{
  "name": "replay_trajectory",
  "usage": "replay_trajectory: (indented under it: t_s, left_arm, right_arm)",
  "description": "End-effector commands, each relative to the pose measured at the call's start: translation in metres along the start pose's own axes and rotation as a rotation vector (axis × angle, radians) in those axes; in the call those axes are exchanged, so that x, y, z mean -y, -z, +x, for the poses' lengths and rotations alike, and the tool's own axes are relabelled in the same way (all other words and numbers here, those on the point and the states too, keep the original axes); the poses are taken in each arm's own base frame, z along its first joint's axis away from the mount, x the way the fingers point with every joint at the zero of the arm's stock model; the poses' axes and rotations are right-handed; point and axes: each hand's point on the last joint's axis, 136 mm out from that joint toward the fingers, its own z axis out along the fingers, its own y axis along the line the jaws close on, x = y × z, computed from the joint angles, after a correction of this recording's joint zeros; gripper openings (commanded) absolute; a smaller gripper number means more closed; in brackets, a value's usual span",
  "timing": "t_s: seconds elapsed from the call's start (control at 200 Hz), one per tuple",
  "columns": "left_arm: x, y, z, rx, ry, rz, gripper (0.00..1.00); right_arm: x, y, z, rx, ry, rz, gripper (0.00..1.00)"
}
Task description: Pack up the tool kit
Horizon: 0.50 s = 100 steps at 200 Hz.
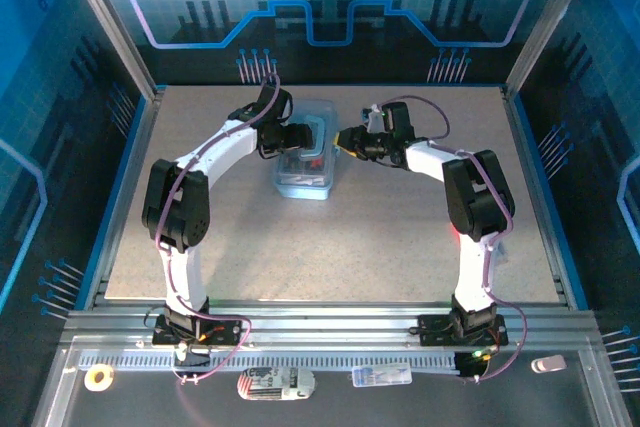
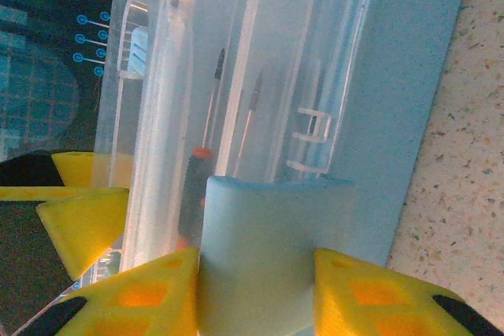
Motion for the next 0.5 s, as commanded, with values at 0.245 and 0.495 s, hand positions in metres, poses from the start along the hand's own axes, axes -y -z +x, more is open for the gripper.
replay_trajectory:
  t_s: [0.245,0.495]
  left_arm:
    - [-0.043,-0.065,0.124,-0.410,0.038,-0.104,0.50]
    - [-0.041,-0.068,0.125,-0.419,0.037,-0.099,0.50]
  right_arm:
    - [0.020,-0.014,0.024,-0.049,-0.031,0.066,0.37]
    - [-0.012,-0.015,0.013,-0.005,-0.038,-0.060,0.36]
